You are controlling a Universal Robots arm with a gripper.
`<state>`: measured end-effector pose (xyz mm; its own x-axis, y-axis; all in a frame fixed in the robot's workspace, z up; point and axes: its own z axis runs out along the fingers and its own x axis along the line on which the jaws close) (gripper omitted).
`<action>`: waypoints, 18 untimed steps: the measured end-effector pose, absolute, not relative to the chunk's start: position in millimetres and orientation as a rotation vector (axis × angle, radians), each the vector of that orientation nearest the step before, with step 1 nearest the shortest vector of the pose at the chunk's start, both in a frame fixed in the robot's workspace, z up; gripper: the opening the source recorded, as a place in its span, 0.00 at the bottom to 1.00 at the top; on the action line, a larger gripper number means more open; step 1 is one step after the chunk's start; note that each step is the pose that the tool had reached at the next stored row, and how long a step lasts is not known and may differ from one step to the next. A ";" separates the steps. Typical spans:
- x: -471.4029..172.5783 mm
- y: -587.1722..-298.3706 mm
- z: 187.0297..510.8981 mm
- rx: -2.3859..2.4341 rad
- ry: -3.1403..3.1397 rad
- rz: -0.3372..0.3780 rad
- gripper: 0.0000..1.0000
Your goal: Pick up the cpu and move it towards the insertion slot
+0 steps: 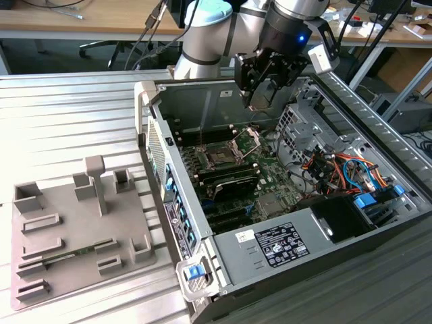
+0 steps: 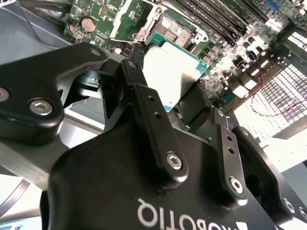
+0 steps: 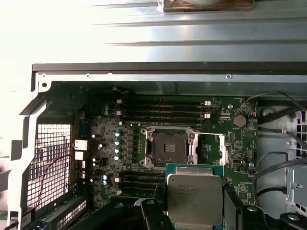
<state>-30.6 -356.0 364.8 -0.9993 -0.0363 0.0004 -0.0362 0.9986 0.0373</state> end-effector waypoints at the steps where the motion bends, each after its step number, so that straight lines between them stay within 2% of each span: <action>1: -30.6 -355.6 364.7 0.057 -3.139 -0.059 0.55; 18: -30.6 -350.5 360.9 0.057 -3.139 -0.059 0.55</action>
<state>-30.6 -350.5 360.9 -0.9993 -0.0363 0.0004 -0.0363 0.9986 0.0374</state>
